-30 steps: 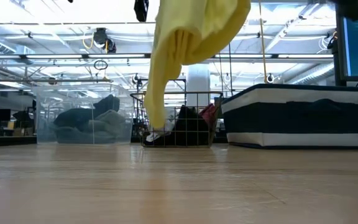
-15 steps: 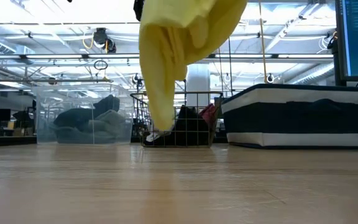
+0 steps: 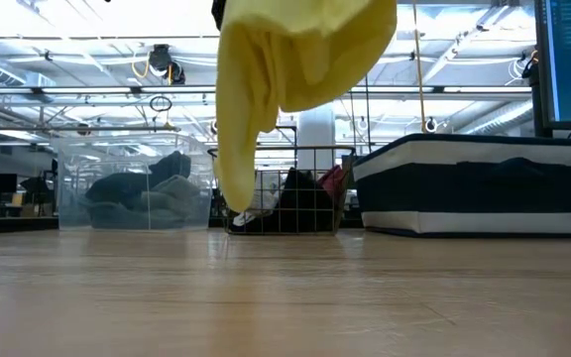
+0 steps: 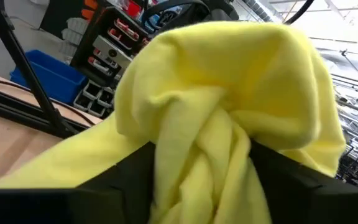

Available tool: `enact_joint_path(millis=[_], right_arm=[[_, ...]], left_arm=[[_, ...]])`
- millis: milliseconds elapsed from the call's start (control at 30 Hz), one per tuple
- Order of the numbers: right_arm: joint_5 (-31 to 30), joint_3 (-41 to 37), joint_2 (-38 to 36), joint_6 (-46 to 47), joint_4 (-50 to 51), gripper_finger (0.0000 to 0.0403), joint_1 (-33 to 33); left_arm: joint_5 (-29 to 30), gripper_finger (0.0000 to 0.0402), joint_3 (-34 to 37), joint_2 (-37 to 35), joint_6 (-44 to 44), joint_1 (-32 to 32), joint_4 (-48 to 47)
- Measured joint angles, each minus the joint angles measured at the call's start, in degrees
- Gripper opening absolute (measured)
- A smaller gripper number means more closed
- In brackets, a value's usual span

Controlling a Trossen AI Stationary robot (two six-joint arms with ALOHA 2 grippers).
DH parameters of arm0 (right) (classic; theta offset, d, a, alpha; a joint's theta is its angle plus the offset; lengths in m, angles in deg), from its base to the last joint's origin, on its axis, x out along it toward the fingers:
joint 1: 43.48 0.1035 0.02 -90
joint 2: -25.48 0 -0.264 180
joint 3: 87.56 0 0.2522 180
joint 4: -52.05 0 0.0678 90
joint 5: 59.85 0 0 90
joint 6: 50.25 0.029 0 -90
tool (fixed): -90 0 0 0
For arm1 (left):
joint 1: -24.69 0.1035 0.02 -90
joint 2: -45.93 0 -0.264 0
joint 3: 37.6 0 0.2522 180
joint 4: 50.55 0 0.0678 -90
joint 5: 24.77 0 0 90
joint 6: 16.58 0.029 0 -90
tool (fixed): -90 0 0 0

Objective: Pick & Place Cloths
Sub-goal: Put the yellow shirt into the blue laundry organizer

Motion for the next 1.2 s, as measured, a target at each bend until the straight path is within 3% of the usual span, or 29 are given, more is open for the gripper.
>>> enact_joint_path(millis=[233, 333, 467, 600, 1033, 1200], right_arm=[[-0.1, 0.0, 0.0, 0.0, 0.1, 0.0090, 0.1], [-0.1, 0.0, 0.0, -0.9, 0.1, 0.0053, 0.1], [-0.4, -0.1, -0.5, -2.2, 0.5, 0.0051, 0.2], [-6.1, -0.1, -1.5, -4.9, 0.7, 0.0051, 1.5], [-20.7, -0.3, -7.2, -14.9, -0.2, 0.0051, 3.7], [-24.4, -0.3, -10.6, -21.3, -3.1, 0.0051, 3.9]], left_arm=[[-0.1, 0.0039, 0.0, 0.0, -0.1, 0.0, -0.4], [-0.2, 0.0039, 0.0, 0.0, -0.1, 0.0, -0.5], [1.3, 0.0043, 0.0, 0.0, -1.0, 0.1, -1.0], [2.6, 0.0069, 0.0, 0.0, -0.8, 0.2, -1.1], [1.5, 0.0231, -0.2, -4.3, 0.4, 0.2, 0.4], [2.0, 0.0273, -0.2, -7.9, 0.5, 0.2, -4.8]])
